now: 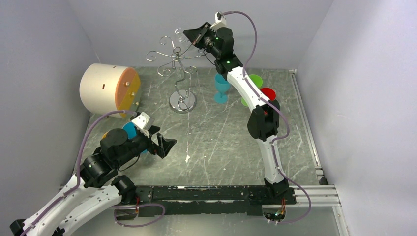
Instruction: Place the wine glass upside down on the wine glass rack
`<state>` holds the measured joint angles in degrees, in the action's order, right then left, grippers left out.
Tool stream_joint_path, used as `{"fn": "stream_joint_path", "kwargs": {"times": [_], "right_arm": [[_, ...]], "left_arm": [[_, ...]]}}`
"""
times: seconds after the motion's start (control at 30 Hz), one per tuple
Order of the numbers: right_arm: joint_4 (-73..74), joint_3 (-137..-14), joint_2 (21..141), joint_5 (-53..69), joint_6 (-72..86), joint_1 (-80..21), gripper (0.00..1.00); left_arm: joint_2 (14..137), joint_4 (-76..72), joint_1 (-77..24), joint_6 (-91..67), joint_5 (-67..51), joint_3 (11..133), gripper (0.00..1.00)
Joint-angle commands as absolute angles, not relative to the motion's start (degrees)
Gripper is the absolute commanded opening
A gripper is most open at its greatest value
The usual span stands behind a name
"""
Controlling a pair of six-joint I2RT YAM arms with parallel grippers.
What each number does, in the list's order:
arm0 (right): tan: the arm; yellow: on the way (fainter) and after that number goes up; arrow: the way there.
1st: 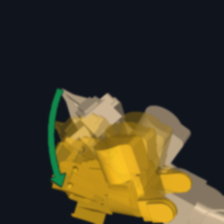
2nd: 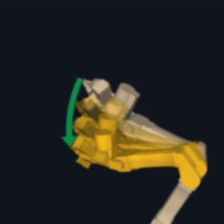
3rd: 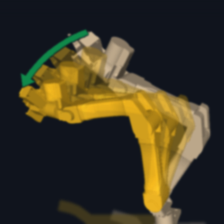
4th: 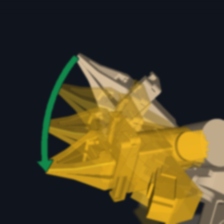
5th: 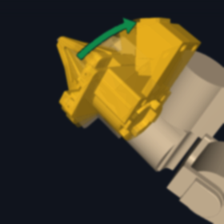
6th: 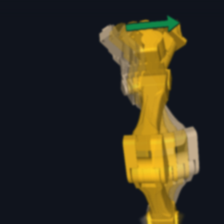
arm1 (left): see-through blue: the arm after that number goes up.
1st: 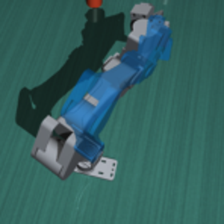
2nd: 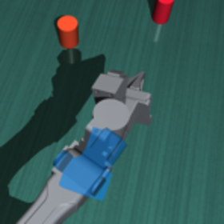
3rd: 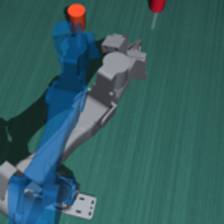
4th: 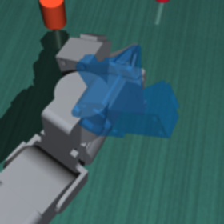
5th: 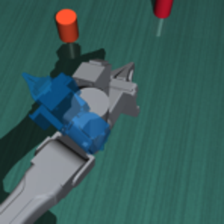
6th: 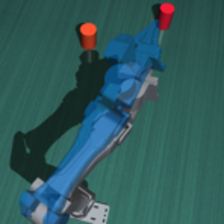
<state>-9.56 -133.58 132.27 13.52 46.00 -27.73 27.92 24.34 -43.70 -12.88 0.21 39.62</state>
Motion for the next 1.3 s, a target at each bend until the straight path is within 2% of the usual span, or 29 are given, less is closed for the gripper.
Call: {"fn": "stream_joint_path", "kwargs": {"times": [0.0, 1.0, 1.27], "right_arm": [[-12.0, -132.7, 129.6, 13.8, 45.1, -27.9, 0.00], [-4.7, -135.0, 128.4, 17.4, 38.2, -27.9, 0.00], [-6.0, -132.5, 126.4, 17.0, 36.7, -27.8, 0.00]], "left_arm": [[28.1, 24.7, -43.5, -13.1, -0.9, 40.6, 0.99], [29.6, 24.6, -43.5, -13.0, -1.2, 40.5, 0.99], [30.5, 24.9, -43.6, -13.0, -1.5, 40.7, 0.99]]}}
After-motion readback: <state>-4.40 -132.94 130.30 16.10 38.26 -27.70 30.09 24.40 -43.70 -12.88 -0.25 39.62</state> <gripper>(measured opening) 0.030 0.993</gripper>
